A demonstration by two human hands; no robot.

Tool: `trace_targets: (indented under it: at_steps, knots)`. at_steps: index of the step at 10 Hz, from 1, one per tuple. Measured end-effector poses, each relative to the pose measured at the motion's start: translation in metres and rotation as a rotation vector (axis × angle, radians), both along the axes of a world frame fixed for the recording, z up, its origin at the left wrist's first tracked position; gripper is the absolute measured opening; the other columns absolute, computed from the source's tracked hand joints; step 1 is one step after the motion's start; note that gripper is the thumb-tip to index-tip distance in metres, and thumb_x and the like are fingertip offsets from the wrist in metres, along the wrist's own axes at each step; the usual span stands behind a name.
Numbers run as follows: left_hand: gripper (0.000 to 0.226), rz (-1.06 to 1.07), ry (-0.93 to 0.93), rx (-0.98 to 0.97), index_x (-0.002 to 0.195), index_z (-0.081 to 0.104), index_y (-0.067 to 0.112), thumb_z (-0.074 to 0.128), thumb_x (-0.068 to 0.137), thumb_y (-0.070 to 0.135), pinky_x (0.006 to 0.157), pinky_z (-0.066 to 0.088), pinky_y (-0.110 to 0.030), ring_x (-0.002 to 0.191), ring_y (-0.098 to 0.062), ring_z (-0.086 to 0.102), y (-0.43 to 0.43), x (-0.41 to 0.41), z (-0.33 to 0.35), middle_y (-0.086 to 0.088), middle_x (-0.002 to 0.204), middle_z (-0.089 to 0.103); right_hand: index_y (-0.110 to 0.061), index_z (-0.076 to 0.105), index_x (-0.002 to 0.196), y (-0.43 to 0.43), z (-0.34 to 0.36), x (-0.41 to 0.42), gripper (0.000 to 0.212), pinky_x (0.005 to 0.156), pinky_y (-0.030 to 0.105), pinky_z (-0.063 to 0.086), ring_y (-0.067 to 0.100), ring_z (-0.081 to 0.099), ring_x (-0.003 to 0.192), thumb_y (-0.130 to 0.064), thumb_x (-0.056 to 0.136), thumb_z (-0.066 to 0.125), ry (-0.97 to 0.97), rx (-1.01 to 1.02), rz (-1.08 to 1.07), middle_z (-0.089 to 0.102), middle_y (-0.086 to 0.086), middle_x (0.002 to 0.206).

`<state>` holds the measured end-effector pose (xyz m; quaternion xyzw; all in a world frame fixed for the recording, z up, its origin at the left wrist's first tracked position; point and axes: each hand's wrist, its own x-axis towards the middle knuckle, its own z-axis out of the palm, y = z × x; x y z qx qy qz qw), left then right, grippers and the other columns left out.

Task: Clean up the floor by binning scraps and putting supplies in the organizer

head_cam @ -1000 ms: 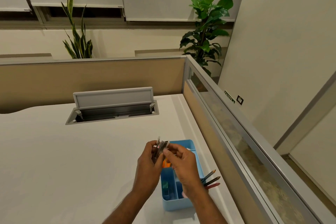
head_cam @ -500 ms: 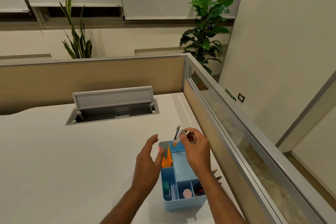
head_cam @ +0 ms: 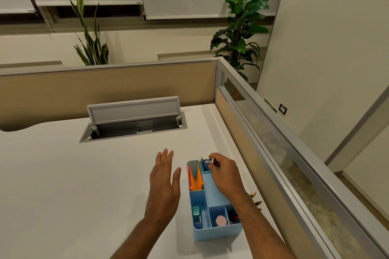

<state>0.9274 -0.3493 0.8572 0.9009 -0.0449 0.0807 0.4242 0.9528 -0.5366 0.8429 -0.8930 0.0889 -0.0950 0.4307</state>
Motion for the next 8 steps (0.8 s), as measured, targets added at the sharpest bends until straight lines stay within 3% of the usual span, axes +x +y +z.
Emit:
trace_targets:
  at_steps: [1, 3, 4, 7, 8]
  knots:
    - [0.054, 0.001, 0.001, -0.003, 0.148, 0.016, 0.037, 0.041, 0.101, 0.036, 0.119, 0.002, -0.029, 0.155, -0.016, 0.008, 0.002, -0.001, -0.002, 0.006, 0.167, 0.009, -0.015, 0.066, 0.123, 0.001, -0.003, 0.003, 0.026, 0.093, 0.027, 0.054, 0.019, 0.067, 0.104, -0.018, 0.097, 0.061, 0.035, -0.043, 0.003, 0.071, 0.007, 0.117]
    - [0.058, 0.026, 0.011, 0.006, 0.151, 0.017, 0.034, 0.037, 0.097, 0.042, 0.121, 0.004, -0.032, 0.155, -0.016, 0.01, 0.013, -0.006, -0.008, 0.005, 0.167, 0.011, -0.013, 0.071, 0.112, 0.0, -0.006, 0.011, 0.019, 0.086, 0.022, 0.053, 0.017, 0.068, 0.097, -0.017, 0.098, 0.06, 0.099, -0.098, 0.017, 0.073, 0.007, 0.111]
    - [0.057, 0.032, 0.013, 0.014, 0.149, 0.015, 0.037, 0.034, 0.096, 0.046, 0.12, 0.002, -0.031, 0.155, -0.016, 0.009, 0.017, -0.009, -0.008, 0.006, 0.167, 0.011, -0.012, 0.07, 0.116, 0.0, -0.006, 0.013, 0.021, 0.087, 0.022, 0.051, 0.02, 0.067, 0.101, -0.015, 0.098, 0.06, 0.107, -0.09, 0.029, 0.071, 0.009, 0.115]
    - [0.057, 0.038, -0.076, 0.059, 0.152, 0.016, 0.034, 0.034, 0.1, 0.048, 0.119, 0.0, -0.029, 0.154, -0.012, 0.004, 0.027, -0.014, -0.002, 0.007, 0.166, 0.008, -0.011, 0.061, 0.131, 0.007, -0.002, -0.007, 0.034, 0.096, 0.032, 0.053, 0.024, 0.065, 0.117, -0.013, 0.098, 0.06, -0.008, 0.043, -0.082, 0.066, 0.01, 0.13]
    - [0.062, 0.05, -0.119, 0.068, 0.153, 0.017, 0.032, 0.031, 0.095, 0.05, 0.12, -0.002, -0.029, 0.153, -0.012, 0.003, 0.028, -0.016, 0.006, 0.01, 0.164, 0.004, -0.012, 0.061, 0.13, 0.015, 0.005, -0.013, 0.033, 0.095, 0.028, 0.053, 0.024, 0.065, 0.118, -0.016, 0.098, 0.06, -0.065, 0.068, -0.155, 0.066, 0.008, 0.132]
